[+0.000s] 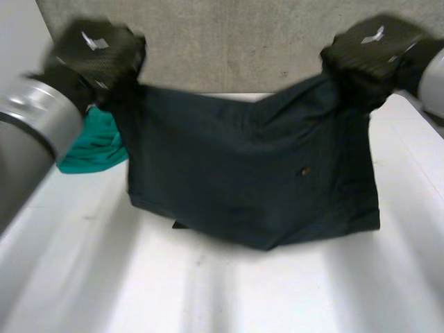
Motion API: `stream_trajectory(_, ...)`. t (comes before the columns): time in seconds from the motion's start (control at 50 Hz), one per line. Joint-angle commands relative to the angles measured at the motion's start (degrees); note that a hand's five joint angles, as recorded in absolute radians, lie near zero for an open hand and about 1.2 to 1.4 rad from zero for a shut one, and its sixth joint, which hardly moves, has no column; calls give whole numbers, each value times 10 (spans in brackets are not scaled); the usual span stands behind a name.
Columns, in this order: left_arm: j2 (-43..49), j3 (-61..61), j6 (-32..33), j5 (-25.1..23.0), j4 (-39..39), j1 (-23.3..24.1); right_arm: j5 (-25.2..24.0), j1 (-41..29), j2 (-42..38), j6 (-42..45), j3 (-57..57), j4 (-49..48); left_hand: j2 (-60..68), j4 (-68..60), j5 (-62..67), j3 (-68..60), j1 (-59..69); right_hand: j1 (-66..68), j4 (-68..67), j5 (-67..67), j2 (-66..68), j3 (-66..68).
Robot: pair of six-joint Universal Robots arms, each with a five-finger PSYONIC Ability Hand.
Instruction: Fold the laundry.
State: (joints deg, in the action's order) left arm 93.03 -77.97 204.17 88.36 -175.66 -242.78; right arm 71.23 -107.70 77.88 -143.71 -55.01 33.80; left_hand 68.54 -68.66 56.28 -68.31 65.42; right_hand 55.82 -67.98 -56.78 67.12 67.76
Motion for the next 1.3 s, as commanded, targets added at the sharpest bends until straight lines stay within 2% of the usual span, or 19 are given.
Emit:
stream_trajectory(0.02,210,118,-2,20,-4,5,50,-27,-137,13,53,-8,115,-113,137,-117,146,242,-120,-132,129,122)
stream_trajectory(0.08,266,204,-1,44,-4,15,76,-27,-175,6,105,-34,115,-113,137,-117,146,242,-120,-132,129,122)
stream_trajectory(0.14,326,342,-3,81,-6,27,108,-31,-217,1,181,-108,115,-113,137,-117,146,242,-120,-132,129,122)
stream_trajectory(0.22,381,538,-11,118,-7,29,133,-37,-226,-36,246,-252,115,-113,137,-117,146,242,-120,-132,129,122)
stream_trajectory(0.24,390,579,-11,123,-8,29,140,-37,-223,-59,261,-322,115,-113,137,-117,146,242,-120,-132,129,122)
stream_trajectory(0.26,406,653,-13,130,-13,28,145,-37,-221,-72,264,-356,115,-113,137,-117,146,242,-120,-132,129,122)
stream_trajectory(0.32,428,762,-13,134,-25,22,164,-38,-200,-101,261,-443,115,-113,137,-117,146,242,-120,-132,129,122)
stream_trajectory(0.38,427,763,-19,138,-31,20,178,-37,-190,-102,259,-443,115,-113,137,-117,146,242,-120,-132,129,122)
stream_trajectory(0.52,432,686,-23,138,-23,39,175,-39,-209,-102,228,-365,115,-113,137,-117,146,242,-120,-132,129,122)
stream_trajectory(0.74,466,478,-32,138,15,42,175,-44,-280,-61,121,-263,115,-113,137,-117,146,242,-120,-132,129,122)
stream_trajectory(0.94,447,281,-36,127,13,44,175,-51,-277,-15,44,-189,115,-113,137,-117,146,242,-120,-132,129,122)
stream_trajectory(1.06,337,140,-33,91,8,43,150,-46,-214,-10,-17,-102,115,-113,137,-117,146,242,-120,-132,129,122)
stream_trajectory(1.2,192,-26,-13,38,8,42,107,-40,-144,57,-112,5,115,-113,137,-117,146,242,-120,-132,129,122)
stream_trajectory(1.26,105,-116,34,25,8,36,105,-39,-100,92,-170,38,115,-113,137,-117,146,242,-120,-132,129,122)
stream_trajectory(1.3,40,-182,96,17,10,30,104,-38,-62,125,-215,62,115,-113,137,-117,146,242,-120,-132,129,122)
